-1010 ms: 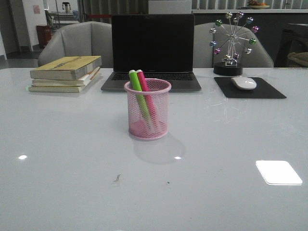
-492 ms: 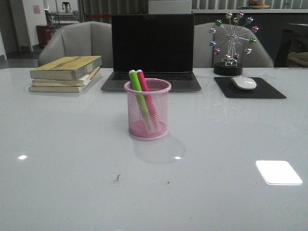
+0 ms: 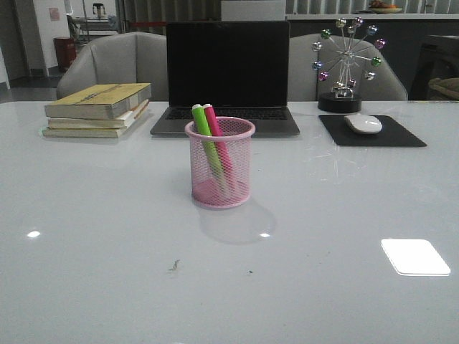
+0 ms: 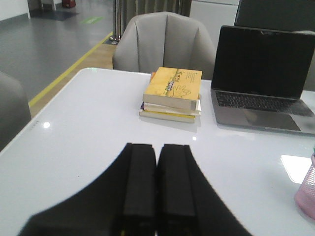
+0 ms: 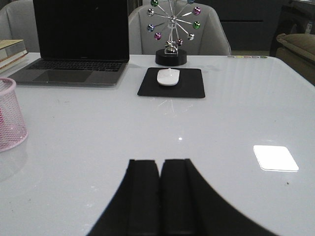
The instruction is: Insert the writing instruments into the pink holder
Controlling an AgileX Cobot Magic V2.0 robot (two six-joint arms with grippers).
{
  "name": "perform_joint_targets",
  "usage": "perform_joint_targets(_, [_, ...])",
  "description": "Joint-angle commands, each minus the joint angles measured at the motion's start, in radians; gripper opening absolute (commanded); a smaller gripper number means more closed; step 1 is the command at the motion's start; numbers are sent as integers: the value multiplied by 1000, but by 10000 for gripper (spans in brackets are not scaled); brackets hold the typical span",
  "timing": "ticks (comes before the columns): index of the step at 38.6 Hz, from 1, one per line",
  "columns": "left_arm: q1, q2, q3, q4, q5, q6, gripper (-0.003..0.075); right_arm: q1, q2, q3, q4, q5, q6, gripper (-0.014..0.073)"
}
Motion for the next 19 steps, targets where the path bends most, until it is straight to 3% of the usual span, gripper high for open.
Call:
perform_joint_targets(1, [-1,-90,62,35,-177,-37,92,2,-20,1,3,-77,-6,20])
perform_joint_targets(9, [-1,-364,245,64,-222,-37,92,2,-20,1,3,-77,-6,20])
perform_joint_targets(19, [-1,-360,362,55,-225,-37,92,2,-20,1,3,-75,-6,20])
